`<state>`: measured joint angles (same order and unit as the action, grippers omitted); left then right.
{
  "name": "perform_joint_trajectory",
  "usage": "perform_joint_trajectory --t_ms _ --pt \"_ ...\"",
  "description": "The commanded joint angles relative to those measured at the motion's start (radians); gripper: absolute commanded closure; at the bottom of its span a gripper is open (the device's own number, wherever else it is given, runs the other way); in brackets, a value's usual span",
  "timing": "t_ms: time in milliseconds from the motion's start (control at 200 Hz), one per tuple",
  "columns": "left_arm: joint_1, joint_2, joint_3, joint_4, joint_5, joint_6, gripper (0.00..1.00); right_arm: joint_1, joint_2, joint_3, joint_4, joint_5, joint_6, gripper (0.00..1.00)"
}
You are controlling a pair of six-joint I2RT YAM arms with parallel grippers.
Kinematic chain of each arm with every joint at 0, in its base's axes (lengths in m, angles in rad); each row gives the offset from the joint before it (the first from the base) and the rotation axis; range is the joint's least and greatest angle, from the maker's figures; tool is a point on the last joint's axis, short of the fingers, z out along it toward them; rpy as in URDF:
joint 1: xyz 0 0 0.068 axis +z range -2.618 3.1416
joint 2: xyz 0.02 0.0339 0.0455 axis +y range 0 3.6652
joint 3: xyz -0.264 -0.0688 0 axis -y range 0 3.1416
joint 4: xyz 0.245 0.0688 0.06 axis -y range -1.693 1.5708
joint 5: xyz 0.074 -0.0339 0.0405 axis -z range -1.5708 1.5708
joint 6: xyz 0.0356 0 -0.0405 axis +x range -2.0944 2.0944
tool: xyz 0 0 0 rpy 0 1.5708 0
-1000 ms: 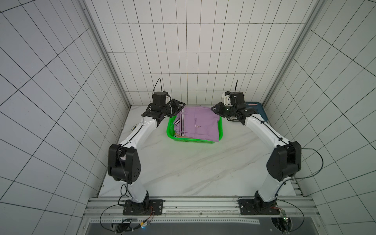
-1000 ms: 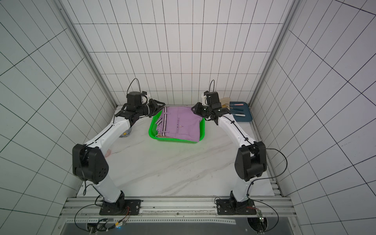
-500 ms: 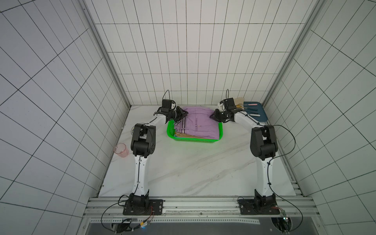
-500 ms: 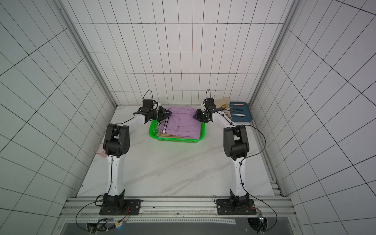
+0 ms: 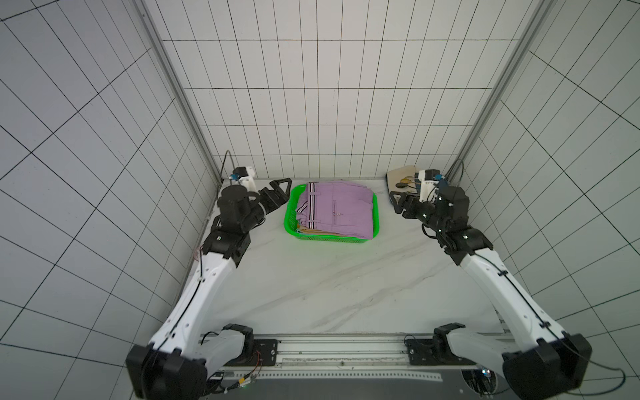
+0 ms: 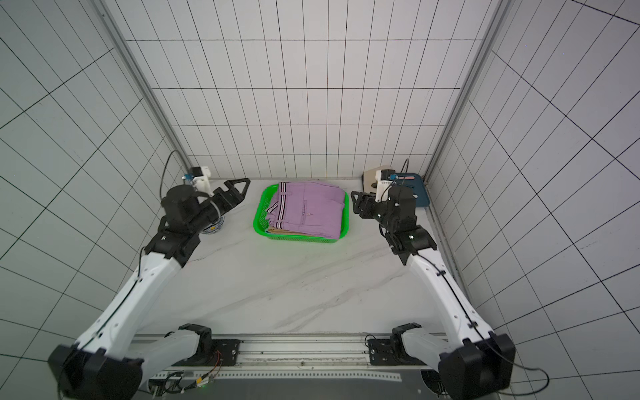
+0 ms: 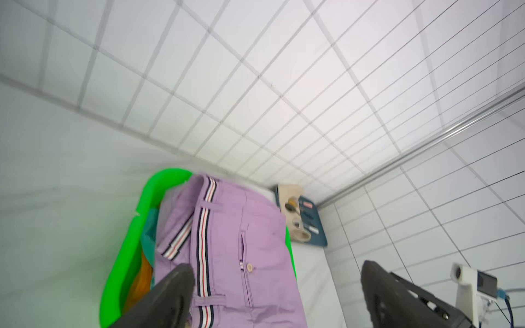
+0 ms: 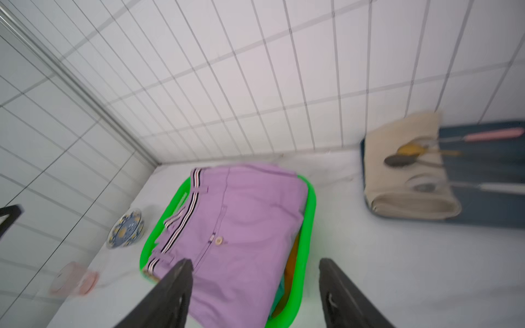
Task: Put the folded long pants in the basket
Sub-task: Reset both arms
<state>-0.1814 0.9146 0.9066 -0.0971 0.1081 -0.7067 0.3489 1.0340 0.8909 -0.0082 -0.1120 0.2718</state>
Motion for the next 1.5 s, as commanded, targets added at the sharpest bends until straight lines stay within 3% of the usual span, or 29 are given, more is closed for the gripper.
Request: perform_joint_trajectory --t_ms 0,85,150,240,360,410,520,605,755,884,919,964,1014,1064,1104,1139,1184,1239,1274,1379,1494 --pt "0.004 -0.138 -0.332 0.127 -0.449 0.106 0.04 0.004 -0.048 -0.336 0.253 0.22 -0.186 0.26" --pt "0.007 -0.294 -0.533 0.19 -0.602 0.104 0.03 0.004 -0.165 -0.514 0.392 0.315 -0.235 0.15" --pt "0.005 -0.378 -0.624 0.205 -0.645 0.201 0.03 0.003 -0.25 -0.582 0.363 0.463 -0.207 0.0" --pt "0.005 -0.428 -0.681 0.196 -0.679 0.291 0.02 0.002 -0.334 -0.634 0.322 0.614 -0.222 0.01" --pt "0.006 -0.384 -0.693 0.249 -0.605 0.413 0.03 0.001 -0.35 -0.679 0.309 0.619 -0.262 0.01" --pt "0.008 -0.338 -0.703 0.262 -0.549 0.499 0.06 -0.005 -0.317 -0.686 0.327 0.641 -0.248 0.01" --pt "0.032 -0.128 -0.788 0.539 -0.62 0.453 0.02 -0.053 -0.197 -0.706 0.441 0.627 -0.222 0.01" --pt "0.032 -0.012 -0.722 0.545 -0.545 0.491 0.03 -0.106 -0.103 -0.69 0.507 0.574 -0.189 0.01" --pt "0.049 0.206 -0.641 0.658 -0.636 0.524 0.02 -0.172 0.038 -0.674 0.666 0.496 -0.176 0.01" --pt "0.083 0.335 -0.61 0.797 -0.608 0.543 0.03 -0.212 0.173 -0.653 0.812 0.478 -0.157 0.01" --pt "0.1 0.365 -0.602 0.828 -0.591 0.533 0.03 -0.22 0.22 -0.633 0.838 0.478 -0.164 0.01" --pt "0.137 0.403 -0.588 0.854 -0.543 0.521 0.03 -0.222 0.252 -0.552 0.711 0.504 -0.178 0.0" --pt "0.173 0.44 -0.555 0.825 -0.517 0.508 0.04 -0.225 0.316 -0.503 0.71 0.501 -0.232 0.07" --pt "0.216 0.547 -0.587 0.999 -0.468 0.488 0.04 -0.216 0.363 -0.48 0.731 0.476 -0.285 0.13" --pt "0.233 0.636 -0.62 1.199 -0.393 0.52 0.05 -0.228 0.434 -0.513 0.866 0.448 -0.297 0.13" --pt "0.23 0.678 -0.622 1.228 -0.33 0.545 0.04 -0.246 0.5 -0.548 1.032 0.46 -0.279 0.11" --pt "0.225 0.693 -0.586 1.199 -0.338 0.558 0.04 -0.289 0.518 -0.541 1.009 0.461 -0.22 0.06" --pt "0.218 0.632 -0.536 1.006 -0.339 0.544 0.03 -0.311 0.498 -0.467 0.822 0.413 -0.196 0.03" --pt "0.218 0.613 -0.507 0.904 -0.35 0.529 0.03 -0.33 0.504 -0.482 0.857 0.38 -0.193 0.01" --pt "0.204 0.673 -0.52 1.037 -0.36 0.571 0.02 -0.331 0.497 -0.478 0.842 0.383 -0.194 0.01" --pt "0.203 0.641 -0.494 0.924 -0.359 0.558 0.03 -0.32 0.501 -0.489 0.871 0.399 -0.204 0.01"
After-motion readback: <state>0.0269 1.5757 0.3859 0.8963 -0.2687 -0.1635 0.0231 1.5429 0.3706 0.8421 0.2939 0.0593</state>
